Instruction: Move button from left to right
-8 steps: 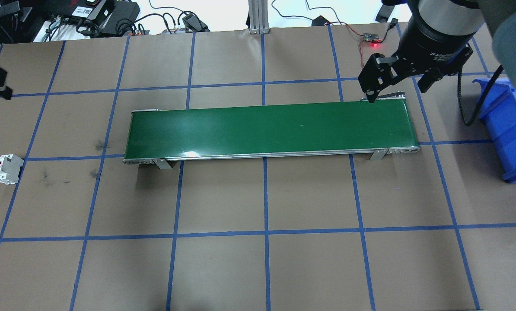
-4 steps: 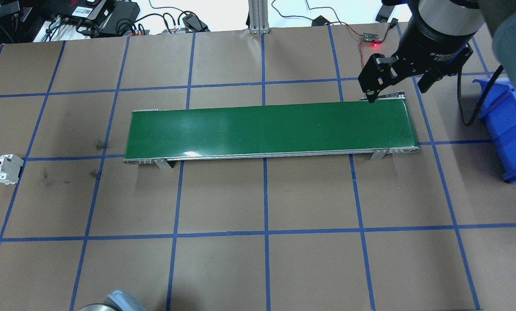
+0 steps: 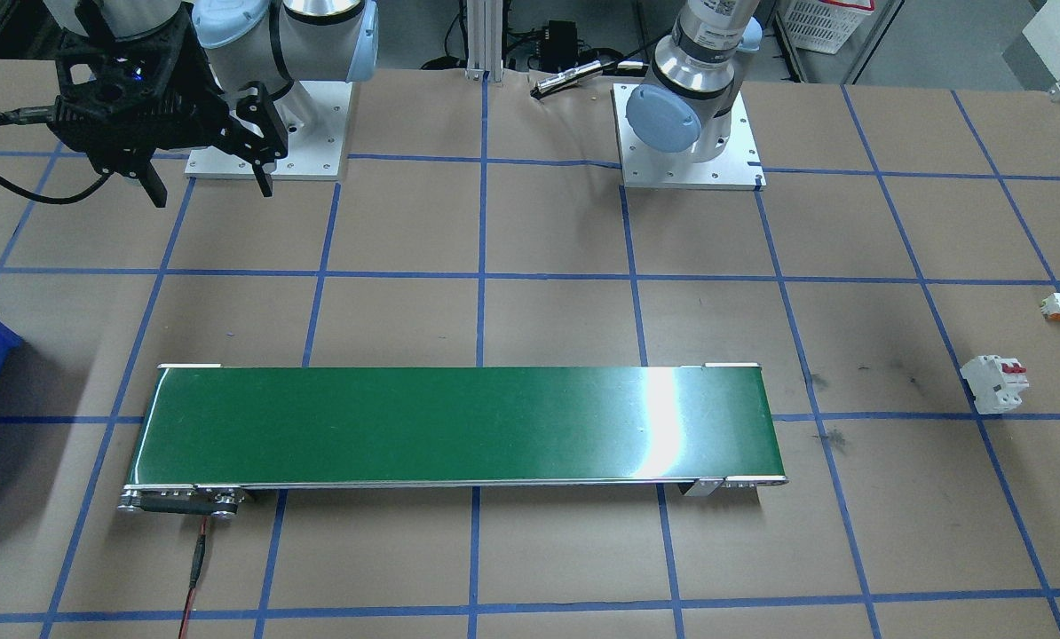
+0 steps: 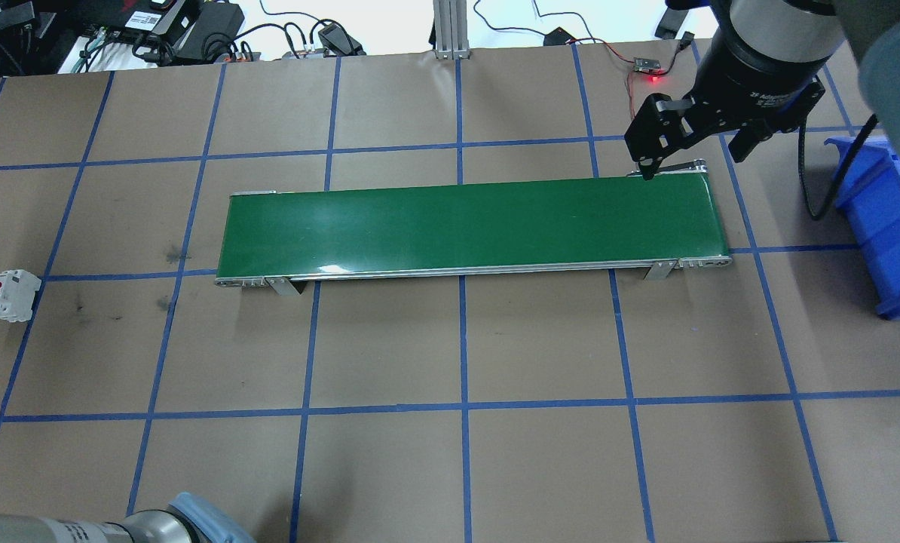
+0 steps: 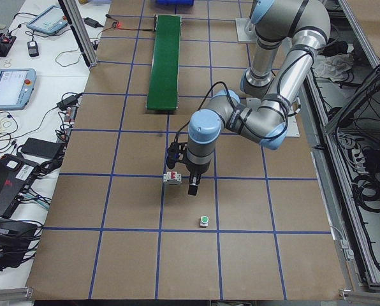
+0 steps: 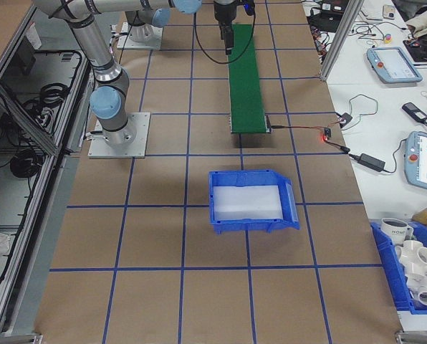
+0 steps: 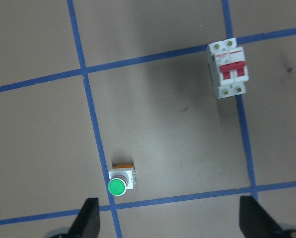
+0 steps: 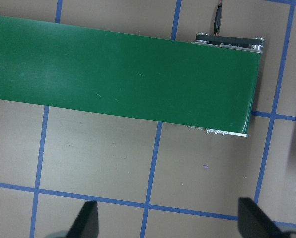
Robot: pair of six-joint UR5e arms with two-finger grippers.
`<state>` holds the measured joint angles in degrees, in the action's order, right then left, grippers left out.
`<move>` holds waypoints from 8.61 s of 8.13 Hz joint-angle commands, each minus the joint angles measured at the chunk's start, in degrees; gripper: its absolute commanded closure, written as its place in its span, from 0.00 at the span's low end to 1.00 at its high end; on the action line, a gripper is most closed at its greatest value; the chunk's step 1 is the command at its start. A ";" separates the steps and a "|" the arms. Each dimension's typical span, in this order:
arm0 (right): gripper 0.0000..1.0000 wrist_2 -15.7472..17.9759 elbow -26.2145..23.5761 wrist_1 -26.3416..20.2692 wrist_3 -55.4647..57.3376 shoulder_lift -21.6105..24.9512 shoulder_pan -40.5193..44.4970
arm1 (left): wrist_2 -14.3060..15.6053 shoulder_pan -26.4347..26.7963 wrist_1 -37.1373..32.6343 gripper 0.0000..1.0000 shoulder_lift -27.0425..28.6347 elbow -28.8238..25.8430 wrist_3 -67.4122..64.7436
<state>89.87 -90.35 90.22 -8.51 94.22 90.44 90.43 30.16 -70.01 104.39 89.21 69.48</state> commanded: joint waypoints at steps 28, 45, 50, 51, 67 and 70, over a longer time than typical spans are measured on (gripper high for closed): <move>0.00 -0.05 0.00 0.13 0.16 0.00 0.00 | 3.91 -4.42 4.48 1.00 9.11 0.44 4.45; 0.00 -0.05 0.18 0.31 0.33 0.09 0.00 | -5.00 49.73 8.57 1.00 2.74 12.30 -59.56; 0.00 0.30 0.18 0.22 0.16 0.08 0.00 | -4.91 49.82 8.14 1.00 3.71 12.22 -63.31; 0.00 0.30 0.18 0.22 0.16 0.00 0.00 | -4.56 49.91 8.13 1.00 3.71 12.21 -62.63; 0.00 0.57 0.00 -0.40 0.68 0.08 0.00 | -5.08 52.99 15.16 1.00 4.77 14.94 19.73; 0.00 0.66 0.00 -0.40 0.69 0.00 0.00 | -4.73 52.99 18.83 0.00 5.12 15.20 20.08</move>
<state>90.51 -90.33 89.84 -7.85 94.24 90.44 85.72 83.14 -54.18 109.29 104.28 89.33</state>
